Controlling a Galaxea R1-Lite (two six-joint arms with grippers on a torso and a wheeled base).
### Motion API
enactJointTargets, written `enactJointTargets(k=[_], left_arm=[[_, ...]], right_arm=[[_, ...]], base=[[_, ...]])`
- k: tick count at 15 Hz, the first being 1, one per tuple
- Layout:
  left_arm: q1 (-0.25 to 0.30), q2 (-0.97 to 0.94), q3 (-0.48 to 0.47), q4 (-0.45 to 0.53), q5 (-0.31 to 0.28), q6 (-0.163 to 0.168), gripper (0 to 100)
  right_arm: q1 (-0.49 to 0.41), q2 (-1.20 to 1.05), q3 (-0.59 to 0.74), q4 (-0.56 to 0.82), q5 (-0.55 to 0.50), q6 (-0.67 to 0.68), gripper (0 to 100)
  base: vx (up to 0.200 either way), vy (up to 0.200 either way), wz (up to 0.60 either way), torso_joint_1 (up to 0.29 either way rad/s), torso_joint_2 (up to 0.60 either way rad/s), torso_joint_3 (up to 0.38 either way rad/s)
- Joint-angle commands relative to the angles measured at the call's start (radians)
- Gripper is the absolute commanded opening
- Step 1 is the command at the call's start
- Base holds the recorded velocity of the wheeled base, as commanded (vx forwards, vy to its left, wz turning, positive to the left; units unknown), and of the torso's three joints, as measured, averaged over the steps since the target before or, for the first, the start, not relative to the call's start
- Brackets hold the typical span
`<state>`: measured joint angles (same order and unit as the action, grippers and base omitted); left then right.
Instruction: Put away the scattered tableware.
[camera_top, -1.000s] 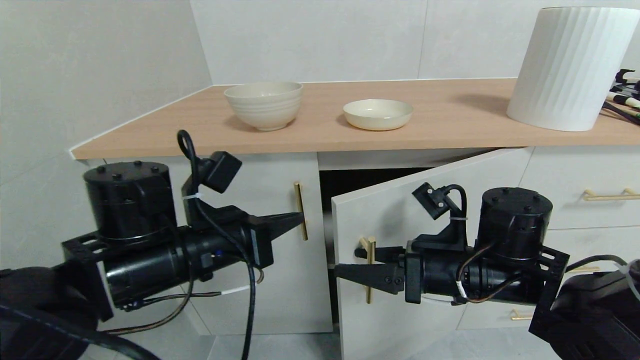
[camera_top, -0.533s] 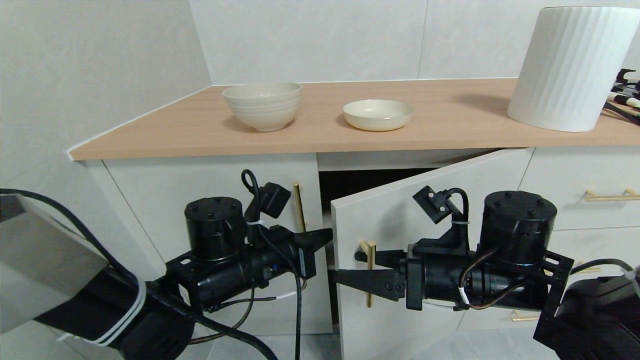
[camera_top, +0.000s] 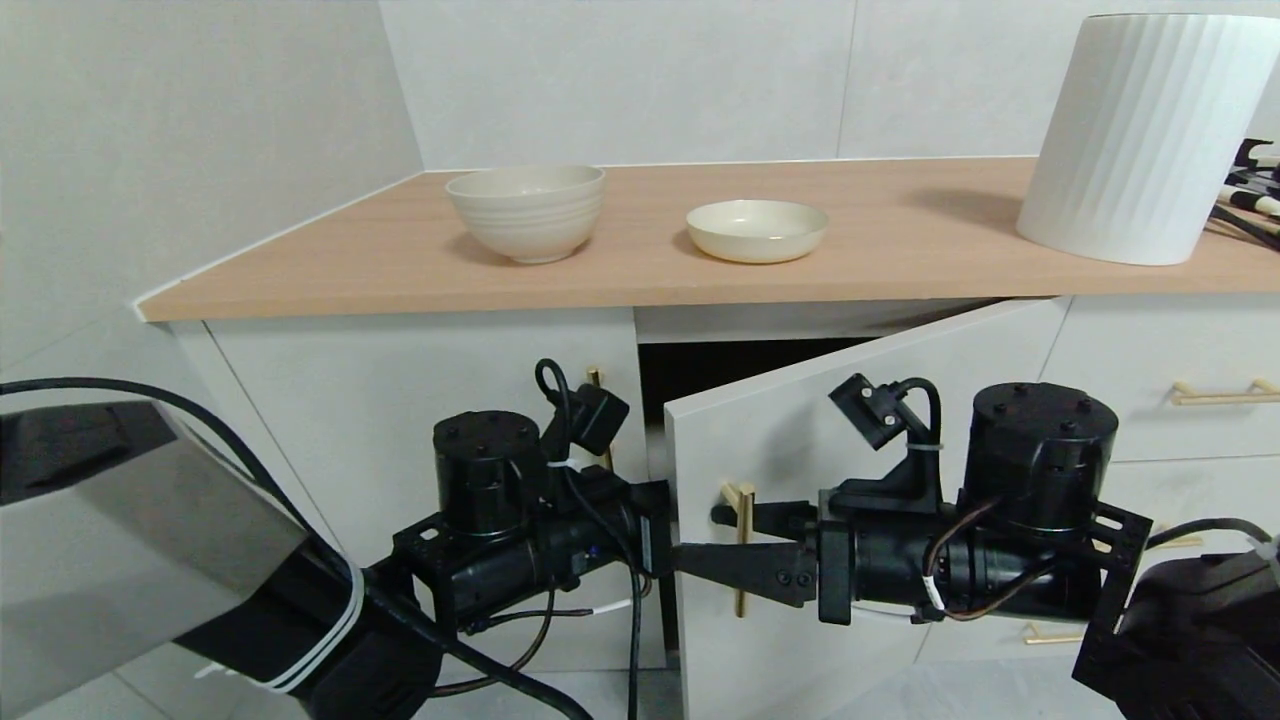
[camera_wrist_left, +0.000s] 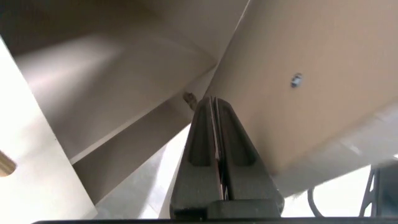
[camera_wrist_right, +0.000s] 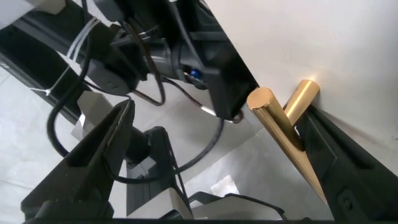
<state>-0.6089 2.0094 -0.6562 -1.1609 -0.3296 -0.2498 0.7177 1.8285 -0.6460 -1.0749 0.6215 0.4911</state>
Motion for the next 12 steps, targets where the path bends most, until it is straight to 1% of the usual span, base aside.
enactJointTargets(k=[1,3,4,5,7,8,10,12], left_arm=[[-0.003,-0.027,0.007,0.001,0.0,0.0,0],[-0.015,-0.027,0.004,0.001,0.0,0.0,0],[-0.022,-0.024,-0.002,0.003,0.0,0.0,0],[-0.029,-0.026,-0.007,0.009,-0.002,0.001,0],[-0.038,-0.031,-0.005,0.015,-0.002,0.0,0],[-0.043,-0.038,-0.003,0.017,-0.002,0.0,0],[-0.051,-0.049,0.001,0.024,-0.002,0.0,0],[-0.052,-0.057,0.013,0.03,-0.002,0.0,0]], right_arm=[[-0.024,0.002,0.002,0.001,-0.011,-0.009,100],[-0.046,-0.002,0.008,0.001,-0.011,-0.016,100],[-0.072,-0.002,0.008,0.001,-0.012,-0.017,100],[-0.122,-0.011,0.034,0.001,-0.014,-0.025,100],[-0.196,-0.014,0.068,0.001,-0.025,-0.12,100],[-0.21,-0.023,0.085,0.001,-0.045,-0.137,100],[-0.241,-0.117,0.169,0.007,-0.049,-0.16,100],[-0.244,-0.261,0.278,0.041,-0.048,-0.183,100]], base=[[0.0,0.0,0.0,0.0,0.0,0.0],[0.0,0.0,0.0,0.0,0.0,0.0],[0.0,0.0,0.0,0.0,0.0,0.0],[0.0,0.0,0.0,0.0,0.0,0.0],[0.0,0.0,0.0,0.0,0.0,0.0],[0.0,0.0,0.0,0.0,0.0,0.0],[0.0,0.0,0.0,0.0,0.0,0.0],[0.0,0.0,0.0,0.0,0.0,0.0]])
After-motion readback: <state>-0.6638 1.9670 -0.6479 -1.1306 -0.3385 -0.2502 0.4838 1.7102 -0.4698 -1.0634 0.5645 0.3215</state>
